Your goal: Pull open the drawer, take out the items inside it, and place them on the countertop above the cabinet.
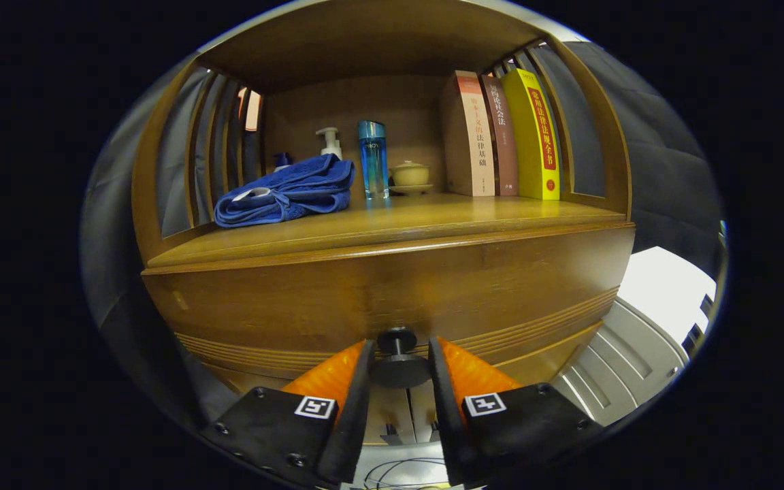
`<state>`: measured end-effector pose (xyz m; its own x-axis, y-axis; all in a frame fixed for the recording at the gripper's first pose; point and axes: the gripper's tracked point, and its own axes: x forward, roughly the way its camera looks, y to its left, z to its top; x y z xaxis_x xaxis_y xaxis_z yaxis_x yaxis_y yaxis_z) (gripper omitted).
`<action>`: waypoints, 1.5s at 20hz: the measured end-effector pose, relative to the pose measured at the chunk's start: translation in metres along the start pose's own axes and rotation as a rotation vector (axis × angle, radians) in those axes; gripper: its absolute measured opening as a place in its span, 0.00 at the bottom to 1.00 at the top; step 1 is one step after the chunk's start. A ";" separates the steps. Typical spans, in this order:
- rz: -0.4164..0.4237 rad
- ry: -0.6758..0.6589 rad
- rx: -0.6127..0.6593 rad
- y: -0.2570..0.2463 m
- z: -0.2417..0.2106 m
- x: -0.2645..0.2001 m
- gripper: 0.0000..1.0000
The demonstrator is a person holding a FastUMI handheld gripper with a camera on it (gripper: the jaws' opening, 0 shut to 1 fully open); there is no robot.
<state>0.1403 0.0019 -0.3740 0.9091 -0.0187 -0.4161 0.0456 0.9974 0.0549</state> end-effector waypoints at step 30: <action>0.006 0.066 -0.027 -0.007 -0.036 -0.153 0.36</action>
<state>-0.0143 -0.0001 -0.3437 0.8801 -0.0095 -0.4746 0.0285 0.9991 0.0329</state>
